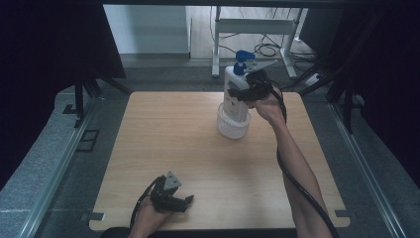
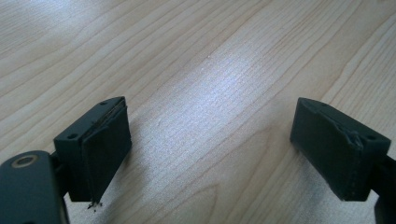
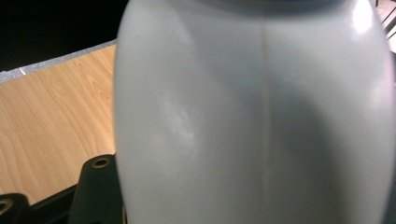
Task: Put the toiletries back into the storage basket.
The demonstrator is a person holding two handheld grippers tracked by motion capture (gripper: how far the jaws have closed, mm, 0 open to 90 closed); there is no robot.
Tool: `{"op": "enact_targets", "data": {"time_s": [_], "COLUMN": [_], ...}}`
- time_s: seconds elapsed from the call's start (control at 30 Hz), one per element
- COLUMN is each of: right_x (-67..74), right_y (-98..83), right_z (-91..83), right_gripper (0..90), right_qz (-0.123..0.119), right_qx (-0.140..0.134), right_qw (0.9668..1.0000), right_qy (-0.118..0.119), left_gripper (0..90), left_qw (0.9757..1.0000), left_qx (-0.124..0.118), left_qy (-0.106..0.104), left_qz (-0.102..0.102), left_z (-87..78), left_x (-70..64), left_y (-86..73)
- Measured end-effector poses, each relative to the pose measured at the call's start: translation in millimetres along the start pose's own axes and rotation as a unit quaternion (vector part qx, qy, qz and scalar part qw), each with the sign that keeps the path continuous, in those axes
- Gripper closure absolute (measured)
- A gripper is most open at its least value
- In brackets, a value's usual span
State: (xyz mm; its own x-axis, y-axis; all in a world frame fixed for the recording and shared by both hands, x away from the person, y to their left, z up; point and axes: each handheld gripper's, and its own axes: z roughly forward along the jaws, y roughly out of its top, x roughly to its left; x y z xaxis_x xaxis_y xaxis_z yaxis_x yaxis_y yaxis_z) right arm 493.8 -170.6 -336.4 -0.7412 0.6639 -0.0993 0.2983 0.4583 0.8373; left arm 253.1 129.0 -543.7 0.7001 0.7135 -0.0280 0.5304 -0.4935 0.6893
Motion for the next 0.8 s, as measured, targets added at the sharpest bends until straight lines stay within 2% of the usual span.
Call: {"op": "enact_targets", "data": {"time_s": [0.17, 0.37, 0.8], "right_x": [-1.9, -2.1, -2.3], "right_y": [-4.1, -13.8, -32.8], "right_z": [5.4, 15.0, 30.4], "right_gripper": [37.2, 37.2, 37.2], "right_qz": [0.004, -0.003, 0.007], "right_qx": [-0.002, 0.014, 0.025], "right_qw": [1.0, 0.9999, 0.9997], "right_qy": [0.001, 0.0, 0.006], "left_gripper": [11.6, 11.7, 11.6], "left_qw": [1.0, 1.0, 1.0], "left_qx": [0.0, 0.0, 0.001], "left_qy": [0.0, 0.0, 0.0], "left_qz": [0.0, 0.0, -0.002], "left_z": [0.0, 0.1, 0.0], "left_x": [-0.1, -0.1, -0.4], "left_y": [-0.1, -0.1, -0.1]}}
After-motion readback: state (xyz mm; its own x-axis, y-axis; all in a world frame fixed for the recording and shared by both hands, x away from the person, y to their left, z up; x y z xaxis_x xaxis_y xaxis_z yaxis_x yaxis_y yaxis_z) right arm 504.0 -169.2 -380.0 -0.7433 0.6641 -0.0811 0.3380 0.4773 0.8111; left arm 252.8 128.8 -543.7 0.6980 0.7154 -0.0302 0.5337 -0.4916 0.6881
